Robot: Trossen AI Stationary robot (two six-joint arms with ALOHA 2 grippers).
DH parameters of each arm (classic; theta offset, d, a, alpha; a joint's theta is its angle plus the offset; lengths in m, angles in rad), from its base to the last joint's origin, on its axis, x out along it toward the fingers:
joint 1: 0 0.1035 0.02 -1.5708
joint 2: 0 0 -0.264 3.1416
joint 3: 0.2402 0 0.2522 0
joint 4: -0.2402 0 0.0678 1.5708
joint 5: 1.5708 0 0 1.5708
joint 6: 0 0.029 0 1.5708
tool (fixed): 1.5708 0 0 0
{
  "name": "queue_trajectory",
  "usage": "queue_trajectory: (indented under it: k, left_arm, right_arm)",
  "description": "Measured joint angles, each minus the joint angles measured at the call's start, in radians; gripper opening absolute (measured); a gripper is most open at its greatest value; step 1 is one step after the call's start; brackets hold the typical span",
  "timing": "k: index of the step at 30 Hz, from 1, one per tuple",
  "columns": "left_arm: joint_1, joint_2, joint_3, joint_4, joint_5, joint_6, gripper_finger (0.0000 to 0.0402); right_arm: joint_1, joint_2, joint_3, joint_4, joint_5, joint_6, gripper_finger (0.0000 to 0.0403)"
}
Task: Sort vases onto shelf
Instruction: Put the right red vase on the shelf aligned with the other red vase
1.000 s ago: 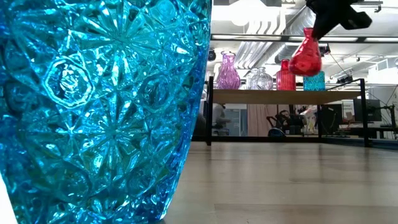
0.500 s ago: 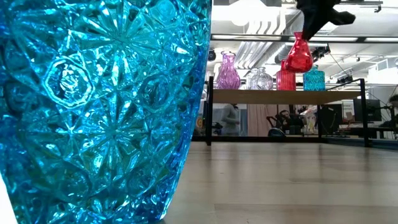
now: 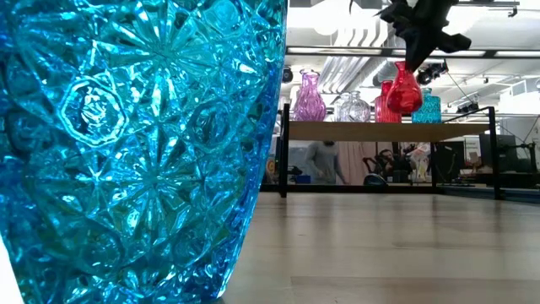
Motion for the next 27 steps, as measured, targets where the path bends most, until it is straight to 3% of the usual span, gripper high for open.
queue_trajectory:
  k: [27]
  left_arm:
    - [0.000,0.000,0.000,0.000,0.000,-0.021,0.0090]
  right_arm:
    - [-0.123,0.106,0.001,0.028,-0.044,-0.089,0.0000]
